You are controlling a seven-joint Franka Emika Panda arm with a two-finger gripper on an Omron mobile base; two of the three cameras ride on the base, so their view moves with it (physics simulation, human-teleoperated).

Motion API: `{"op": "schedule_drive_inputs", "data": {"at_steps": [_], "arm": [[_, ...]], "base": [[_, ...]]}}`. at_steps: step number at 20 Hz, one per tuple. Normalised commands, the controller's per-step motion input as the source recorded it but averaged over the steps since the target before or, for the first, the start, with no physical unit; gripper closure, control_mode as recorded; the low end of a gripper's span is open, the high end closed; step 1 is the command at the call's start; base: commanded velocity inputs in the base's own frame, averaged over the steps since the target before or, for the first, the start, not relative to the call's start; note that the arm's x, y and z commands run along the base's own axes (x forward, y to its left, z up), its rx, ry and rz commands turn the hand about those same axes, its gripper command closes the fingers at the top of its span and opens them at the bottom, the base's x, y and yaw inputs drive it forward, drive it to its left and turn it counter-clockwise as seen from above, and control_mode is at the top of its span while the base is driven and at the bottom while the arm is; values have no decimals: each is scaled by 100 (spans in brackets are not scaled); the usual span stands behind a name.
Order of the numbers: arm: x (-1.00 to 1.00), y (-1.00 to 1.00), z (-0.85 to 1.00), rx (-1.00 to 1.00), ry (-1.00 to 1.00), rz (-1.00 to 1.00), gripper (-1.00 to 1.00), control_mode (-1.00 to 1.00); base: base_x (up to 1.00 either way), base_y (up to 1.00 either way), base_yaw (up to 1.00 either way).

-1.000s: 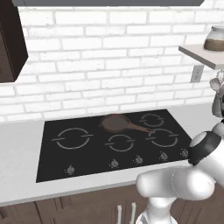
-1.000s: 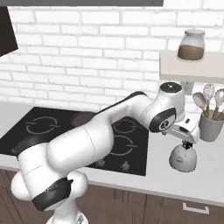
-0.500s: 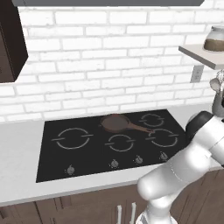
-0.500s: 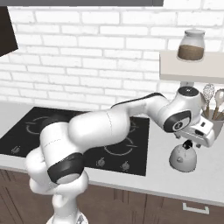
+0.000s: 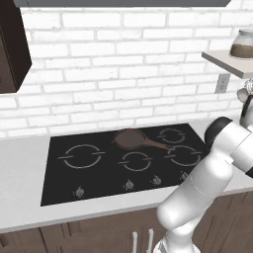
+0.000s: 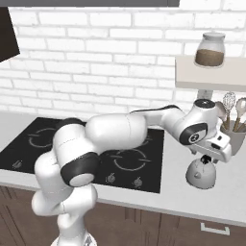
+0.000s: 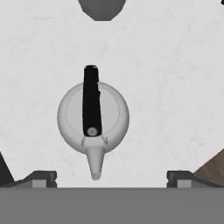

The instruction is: Pick the kettle from the counter and place it on a stove burner. Then turn the burner on.

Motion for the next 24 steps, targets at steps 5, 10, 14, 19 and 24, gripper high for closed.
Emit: {"op": "schedule_drive_inputs", "data": {"at_steps": [5, 10, 14, 19, 24], "arm": [[10, -4, -36, 0, 0, 1, -100, -100], [13, 0, -5, 0, 0, 0, -100, -100], [16, 3, -10, 0, 0, 0, -100, -100], [7, 0, -27, -3, 0, 0, -100, -100], [5, 0, -29, -3, 0, 0, -100, -100]], "base": [[0, 0, 0], [0, 0, 0], [0, 0, 0], [0, 0, 0], [0, 0, 0]]}}
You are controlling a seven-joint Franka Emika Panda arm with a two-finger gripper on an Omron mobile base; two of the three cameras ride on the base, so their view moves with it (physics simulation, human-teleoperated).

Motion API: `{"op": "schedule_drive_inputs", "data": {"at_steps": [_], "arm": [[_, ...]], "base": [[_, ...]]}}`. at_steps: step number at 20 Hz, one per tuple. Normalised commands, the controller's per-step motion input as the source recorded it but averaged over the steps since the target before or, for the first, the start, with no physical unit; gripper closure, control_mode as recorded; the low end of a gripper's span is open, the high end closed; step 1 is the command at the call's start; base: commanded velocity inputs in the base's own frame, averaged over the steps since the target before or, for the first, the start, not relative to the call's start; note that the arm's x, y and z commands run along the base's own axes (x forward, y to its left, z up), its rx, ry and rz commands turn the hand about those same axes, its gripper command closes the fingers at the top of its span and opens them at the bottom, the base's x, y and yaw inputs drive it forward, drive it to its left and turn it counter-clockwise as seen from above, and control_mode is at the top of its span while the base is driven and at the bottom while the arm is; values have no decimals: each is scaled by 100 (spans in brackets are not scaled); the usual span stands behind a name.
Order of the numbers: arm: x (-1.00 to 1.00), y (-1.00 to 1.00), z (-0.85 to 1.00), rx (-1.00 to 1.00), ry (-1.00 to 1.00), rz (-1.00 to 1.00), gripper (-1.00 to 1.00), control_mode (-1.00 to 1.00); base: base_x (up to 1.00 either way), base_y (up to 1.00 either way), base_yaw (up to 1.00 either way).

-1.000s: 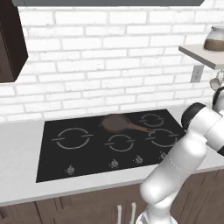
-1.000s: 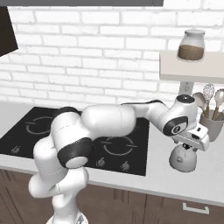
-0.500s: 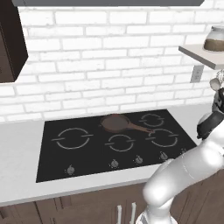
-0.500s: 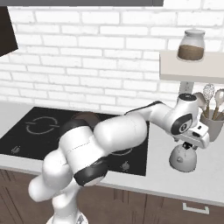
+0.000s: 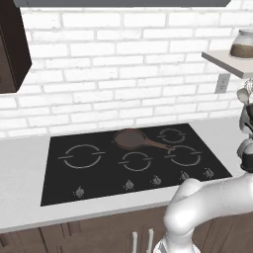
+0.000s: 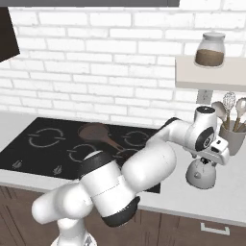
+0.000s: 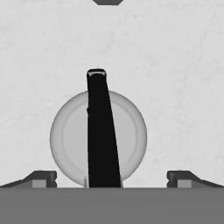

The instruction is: Pick the kettle from the counter and place it on a stove burner. Then turn the burner on.

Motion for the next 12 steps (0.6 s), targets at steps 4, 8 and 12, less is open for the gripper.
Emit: {"op": "schedule_drive_inputs", "data": {"at_steps": [4, 8, 12], "arm": [[13, 0, -24, 0, -1, 0, -100, -100], [9, 0, -24, 0, -5, 0, -100, -100], [1, 0, -4, 0, -1, 0, 100, -100]], "base": [[0, 0, 0], [0, 0, 0], [0, 0, 0]]}}
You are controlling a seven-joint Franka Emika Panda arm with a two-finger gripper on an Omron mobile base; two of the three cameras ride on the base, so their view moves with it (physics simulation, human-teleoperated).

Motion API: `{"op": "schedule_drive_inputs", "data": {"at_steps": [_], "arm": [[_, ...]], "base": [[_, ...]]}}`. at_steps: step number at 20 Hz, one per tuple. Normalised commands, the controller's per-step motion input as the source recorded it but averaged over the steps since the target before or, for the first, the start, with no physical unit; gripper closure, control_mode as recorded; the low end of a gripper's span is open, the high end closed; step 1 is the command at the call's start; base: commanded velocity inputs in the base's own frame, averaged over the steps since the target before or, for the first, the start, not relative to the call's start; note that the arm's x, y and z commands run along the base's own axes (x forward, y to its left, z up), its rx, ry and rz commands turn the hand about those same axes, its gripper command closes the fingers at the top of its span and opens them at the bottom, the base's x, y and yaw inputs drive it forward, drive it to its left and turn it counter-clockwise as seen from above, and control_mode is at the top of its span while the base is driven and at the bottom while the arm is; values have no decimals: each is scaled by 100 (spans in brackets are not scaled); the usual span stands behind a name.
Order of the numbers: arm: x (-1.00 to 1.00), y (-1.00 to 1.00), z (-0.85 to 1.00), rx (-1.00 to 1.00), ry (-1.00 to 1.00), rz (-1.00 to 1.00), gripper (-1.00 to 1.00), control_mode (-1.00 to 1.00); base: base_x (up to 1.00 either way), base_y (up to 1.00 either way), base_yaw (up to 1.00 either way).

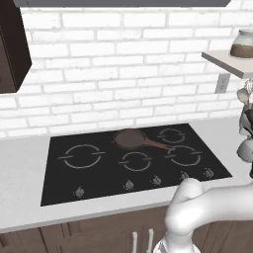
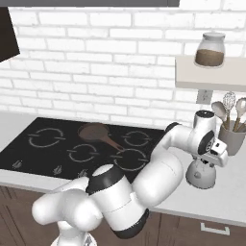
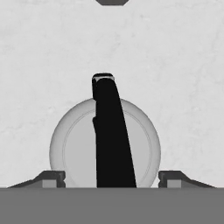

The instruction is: Pick the kettle from the counter and place it on a stove burner. Then turn the burner on.

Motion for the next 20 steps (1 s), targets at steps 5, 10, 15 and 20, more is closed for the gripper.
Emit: {"op": "schedule_drive_inputs", "data": {"at_steps": [5, 10, 15, 20], "arm": [[0, 0, 0, 0, 0, 0, 100, -100], [-2, 0, 8, 0, -6, 0, 100, -100], [-31, 32, 49, 0, -17, 0, 100, -100], [-48, 79, 62, 0, -19, 0, 100, -100]], "base": [[0, 0, 0], [0, 0, 0], [0, 0, 0], [0, 0, 0]]}}
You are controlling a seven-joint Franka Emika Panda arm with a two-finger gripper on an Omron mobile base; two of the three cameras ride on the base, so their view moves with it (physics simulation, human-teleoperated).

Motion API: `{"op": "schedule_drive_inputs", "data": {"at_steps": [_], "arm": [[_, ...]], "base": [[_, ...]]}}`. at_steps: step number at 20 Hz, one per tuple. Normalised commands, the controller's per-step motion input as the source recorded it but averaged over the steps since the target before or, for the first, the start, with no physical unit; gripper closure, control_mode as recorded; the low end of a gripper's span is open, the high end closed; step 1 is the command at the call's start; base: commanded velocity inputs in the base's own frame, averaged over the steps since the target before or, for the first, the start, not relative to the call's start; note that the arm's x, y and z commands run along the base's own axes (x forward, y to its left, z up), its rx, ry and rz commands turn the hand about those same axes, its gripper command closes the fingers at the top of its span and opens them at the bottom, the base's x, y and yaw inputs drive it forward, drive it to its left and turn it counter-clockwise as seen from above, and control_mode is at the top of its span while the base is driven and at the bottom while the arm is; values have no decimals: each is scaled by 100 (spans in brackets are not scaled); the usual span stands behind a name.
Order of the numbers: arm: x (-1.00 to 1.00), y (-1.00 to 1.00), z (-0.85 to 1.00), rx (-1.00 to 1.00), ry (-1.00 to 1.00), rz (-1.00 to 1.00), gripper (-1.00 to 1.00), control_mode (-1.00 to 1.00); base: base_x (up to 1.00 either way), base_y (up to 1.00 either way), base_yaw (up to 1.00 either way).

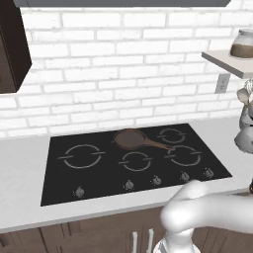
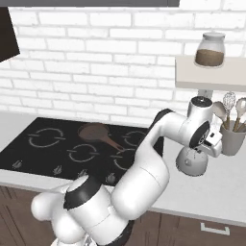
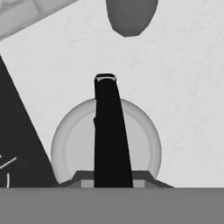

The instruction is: Pick the kettle from the counter and place it on a stove burner. Then turn the burner on.

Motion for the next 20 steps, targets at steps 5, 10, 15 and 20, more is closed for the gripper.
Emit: {"op": "schedule_drive_inputs", "data": {"at_steps": [5, 10, 15, 20], "arm": [[-21, 100, 33, 0, -19, 0, 100, -100], [0, 100, 25, 0, -17, 0, 100, -100], [21, 100, 7, 2, -1, 0, 100, -100], [53, 75, 0, -4, 19, 0, 100, -100]], "base": [[0, 0, 0], [0, 0, 0], [0, 0, 0], [0, 0, 0]]}}
